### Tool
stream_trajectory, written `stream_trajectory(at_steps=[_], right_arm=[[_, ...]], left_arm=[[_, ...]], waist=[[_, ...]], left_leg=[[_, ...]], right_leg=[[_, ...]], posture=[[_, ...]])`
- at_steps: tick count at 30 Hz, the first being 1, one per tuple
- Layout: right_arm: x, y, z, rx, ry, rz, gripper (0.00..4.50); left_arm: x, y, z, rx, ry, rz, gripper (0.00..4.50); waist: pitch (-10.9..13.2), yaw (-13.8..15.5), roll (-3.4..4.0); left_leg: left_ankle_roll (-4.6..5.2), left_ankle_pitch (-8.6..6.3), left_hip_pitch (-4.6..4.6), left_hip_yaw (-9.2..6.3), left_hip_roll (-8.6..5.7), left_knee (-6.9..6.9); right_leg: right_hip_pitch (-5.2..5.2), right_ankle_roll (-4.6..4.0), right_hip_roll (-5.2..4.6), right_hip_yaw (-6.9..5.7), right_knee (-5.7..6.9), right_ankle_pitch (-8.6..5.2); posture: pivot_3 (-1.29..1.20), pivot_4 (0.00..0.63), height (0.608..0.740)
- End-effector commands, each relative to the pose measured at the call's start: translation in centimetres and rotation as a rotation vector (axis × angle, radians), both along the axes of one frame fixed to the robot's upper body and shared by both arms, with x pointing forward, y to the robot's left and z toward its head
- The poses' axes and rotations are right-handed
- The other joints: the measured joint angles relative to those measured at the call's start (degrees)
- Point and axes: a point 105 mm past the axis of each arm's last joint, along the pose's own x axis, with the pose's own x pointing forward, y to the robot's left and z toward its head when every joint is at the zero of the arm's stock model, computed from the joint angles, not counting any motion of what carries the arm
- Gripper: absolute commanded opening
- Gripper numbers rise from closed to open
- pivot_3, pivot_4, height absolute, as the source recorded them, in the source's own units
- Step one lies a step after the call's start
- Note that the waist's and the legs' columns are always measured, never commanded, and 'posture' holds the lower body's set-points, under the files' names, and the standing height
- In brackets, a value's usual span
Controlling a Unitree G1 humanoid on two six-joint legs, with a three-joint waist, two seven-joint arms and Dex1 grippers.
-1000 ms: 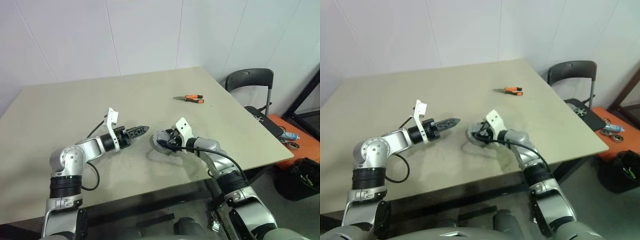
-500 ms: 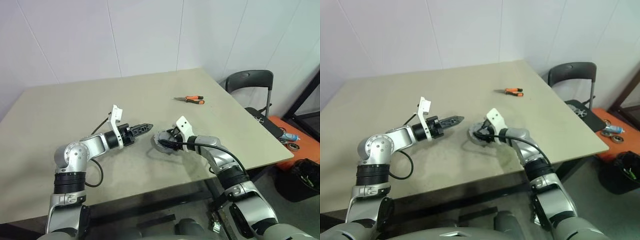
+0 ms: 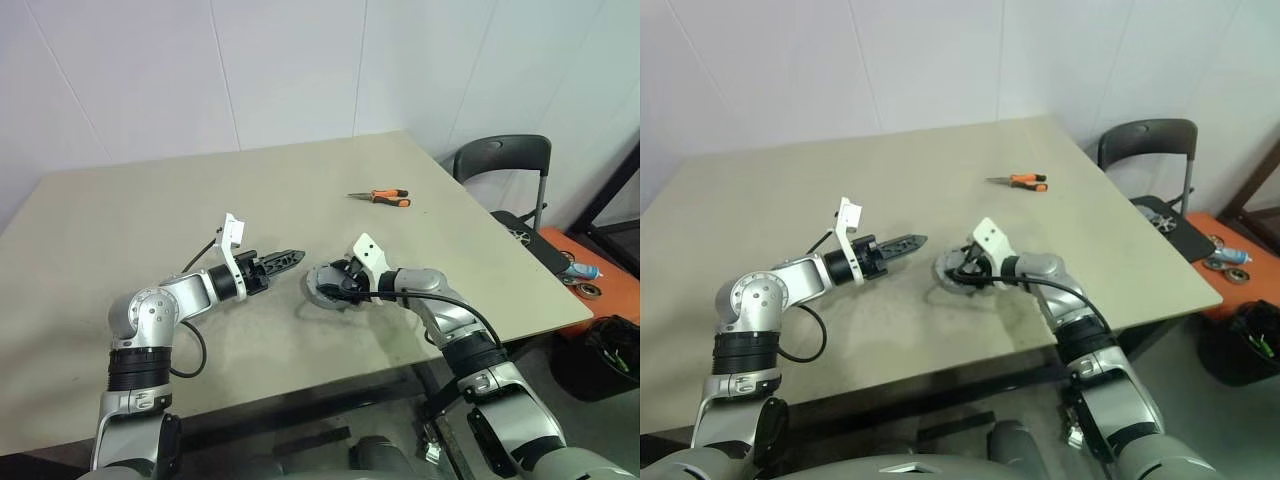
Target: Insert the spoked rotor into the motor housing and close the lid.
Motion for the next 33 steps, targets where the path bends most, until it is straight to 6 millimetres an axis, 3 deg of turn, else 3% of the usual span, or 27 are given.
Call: stream_trajectory(at_steps=[1, 7, 10, 11, 14, 20, 26, 29, 33], right_arm=[[0.0, -3.4, -5.7, -0.181, 0.144, -0.183, 3.03], [0.0, -3.6, -6.4, -0.271, 0.142, -0.216, 3.03], [-0.8, -3.9, -6.9, -0.344, 0.153, -0.162, 3.03], [-1.0, -4.0, -7.1, -0.369, 0.148, -0.146, 3.03], [-1.3, -4.9, -7.9, -0.431, 0.165, -0.152, 3.03], [-1.8, -3.5, -6.9, -0.257, 0.275, -0.147, 3.03], [-1.5, -5.5, -6.6, -0.097, 0.458, -0.291, 3.03], [-1.4, -6.3, -6.5, -0.125, 0.452, -0.300, 3.03], [-2.8, -6.2, -6.9, -0.261, 0.366, -0.159, 3.03]], left_arm=[[0.0, 0.2, 1.4, -0.012, -0.056, 0.005, 2.39], [-0.3, -0.2, 1.1, -0.015, -0.051, 0.002, 2.39], [-0.4, -0.5, 0.9, -0.016, -0.048, -0.002, 2.39], [-0.5, -0.5, 0.9, -0.016, -0.047, -0.002, 2.39], [-0.6, -0.6, 0.7, -0.016, -0.044, -0.005, 2.39], [-0.5, -0.4, 0.4, -0.015, -0.040, -0.005, 2.39], [-0.6, -0.2, -0.1, -0.015, -0.034, -0.008, 2.39], [-0.7, -0.2, -0.1, -0.016, -0.035, -0.008, 2.39], [-0.7, -0.2, 0.0, -0.011, -0.031, -0.013, 2.39]], waist=[[0.0, -0.1, 0.00], [0.1, -0.3, 0.18], [-0.1, -0.3, 0.85], [-0.1, -0.2, 0.93], [-0.3, 0.0, 1.04], [-0.5, 0.2, 0.92], [-0.6, 0.7, 0.65], [-0.6, 1.7, 0.69], [-0.6, 2.7, 0.70]], left_leg=[[-0.01, 0.01, 0.03, 0.03, 0.00, 0.01], [-0.27, -0.11, 0.03, 0.03, 0.01, 0.39], [-0.26, -0.13, -0.40, -0.19, 0.16, 0.84], [-0.26, -0.13, -0.92, -0.34, 0.15, 0.87], [-0.24, -0.12, -0.91, -0.33, -0.04, 0.88], [-0.23, -0.12, -0.82, -0.37, -0.10, 0.85], [0.08, -0.13, -0.69, -0.74, -0.44, 0.62], [0.05, -0.17, -0.75, -0.82, -0.42, 0.49], [0.06, -0.21, -0.72, -0.83, -0.56, 0.74]], right_leg=[[0.01, 0.00, 0.01, 0.02, 0.02, 0.00], [-0.24, -0.04, 0.01, -0.16, -0.09, -0.02], [-0.28, -0.04, -0.10, -0.88, -0.80, -0.01], [-0.26, -0.04, -0.14, -1.09, -1.17, -0.01], [-0.30, -0.03, -0.49, -1.24, -1.29, -0.01], [-0.33, -0.03, -0.56, -1.28, -0.93, -0.01], [-0.56, -0.01, -0.56, -1.04, 0.00, 0.19], [-0.74, -0.04, -0.53, -1.06, 0.09, 0.19], [-0.71, -0.03, -0.61, -1.08, -0.05, 0.15]], posture=[[0.00, 0.000, 0.740], [0.00, 0.000, 0.740], [0.00, 0.000, 0.740], [0.00, 0.000, 0.740], [0.00, 0.000, 0.740], [0.00, 0.000, 0.740], [0.00, 0.000, 0.740], [0.00, 0.000, 0.740], [0.00, 0.000, 0.740]])
